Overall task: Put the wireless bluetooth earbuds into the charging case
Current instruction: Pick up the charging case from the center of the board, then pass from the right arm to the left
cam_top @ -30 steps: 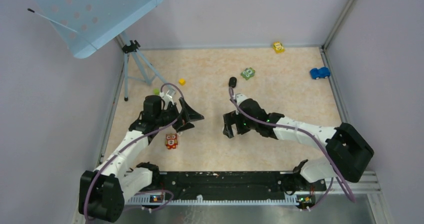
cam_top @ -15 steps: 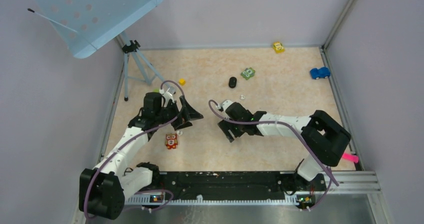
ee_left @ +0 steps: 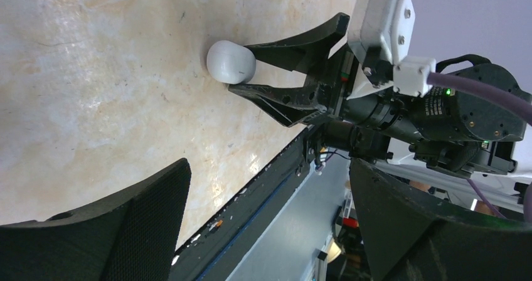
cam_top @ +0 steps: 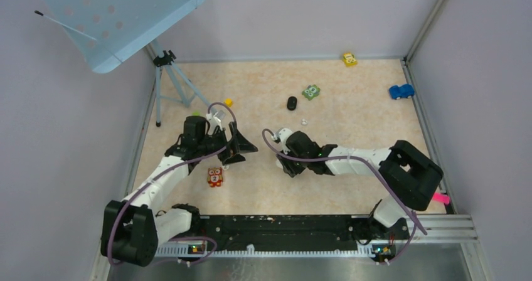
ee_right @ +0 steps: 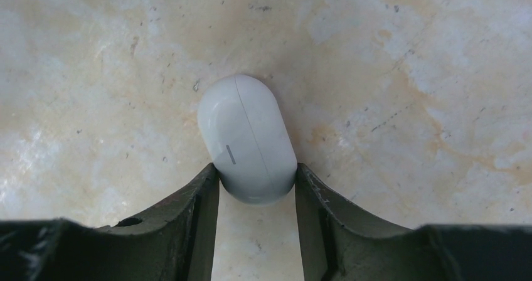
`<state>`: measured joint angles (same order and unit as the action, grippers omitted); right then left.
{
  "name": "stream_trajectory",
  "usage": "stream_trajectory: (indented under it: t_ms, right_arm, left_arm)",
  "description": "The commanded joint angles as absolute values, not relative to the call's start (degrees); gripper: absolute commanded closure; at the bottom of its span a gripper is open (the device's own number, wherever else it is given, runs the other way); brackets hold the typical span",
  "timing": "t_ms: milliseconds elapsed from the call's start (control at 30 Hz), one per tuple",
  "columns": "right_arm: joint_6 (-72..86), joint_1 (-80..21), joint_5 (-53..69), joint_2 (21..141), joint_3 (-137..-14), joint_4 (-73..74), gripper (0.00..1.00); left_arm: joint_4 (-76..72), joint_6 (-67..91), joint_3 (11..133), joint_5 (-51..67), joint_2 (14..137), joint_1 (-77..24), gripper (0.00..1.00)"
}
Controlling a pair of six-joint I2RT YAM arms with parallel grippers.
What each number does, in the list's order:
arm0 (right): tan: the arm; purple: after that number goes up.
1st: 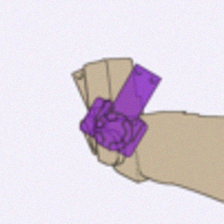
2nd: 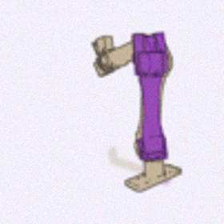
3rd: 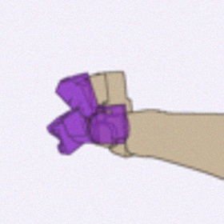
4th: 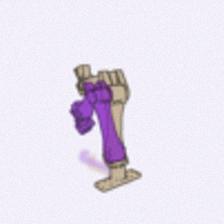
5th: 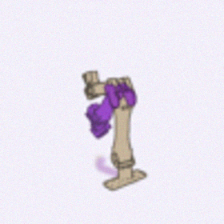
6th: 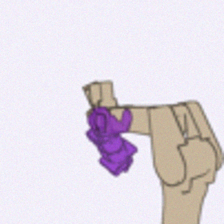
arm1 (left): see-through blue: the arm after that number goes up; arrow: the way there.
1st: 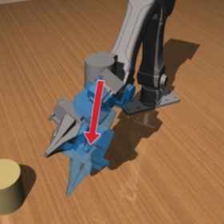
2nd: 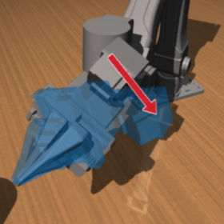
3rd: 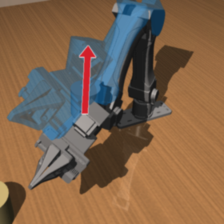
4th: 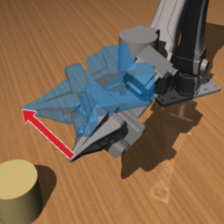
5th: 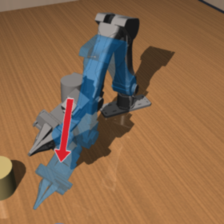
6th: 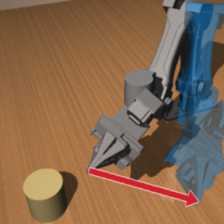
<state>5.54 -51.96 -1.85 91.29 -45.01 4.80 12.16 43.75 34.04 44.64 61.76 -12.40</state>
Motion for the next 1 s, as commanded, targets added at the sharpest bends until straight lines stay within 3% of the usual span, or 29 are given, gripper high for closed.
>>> stream_trajectory:
  t_ms: [0,267,567,700,967]
  right_arm:
    - [5.9,-52.2,1.9,84.6,-39.7,-3.4,0.76]
    - [14.3,-52.2,6.7,70.9,-29.5,-15.8,0.75]
    - [17.9,-53.1,5.9,66.4,-28.9,-14.2,0.74]
    - [17.7,-53.2,5.4,66.1,-29.2,-13.1,0.74]
    - [18.1,-53.5,5.4,64.9,-28.9,-12.9,0.74]
  left_arm:
    - [6.7,44.2,33.0,50.0,63.9,-12.2,0.01]
    - [1.4,43.9,32.4,55.9,69.8,-15.6,0.03]
    - [-9.0,49.4,33.9,55.0,75.7,-21.2,0.1]
    - [-10.5,50.9,36.0,54.2,79.3,-25.5,0.22]
    - [-17.2,55.9,36.4,52.8,81.3,-27.0,0.34]
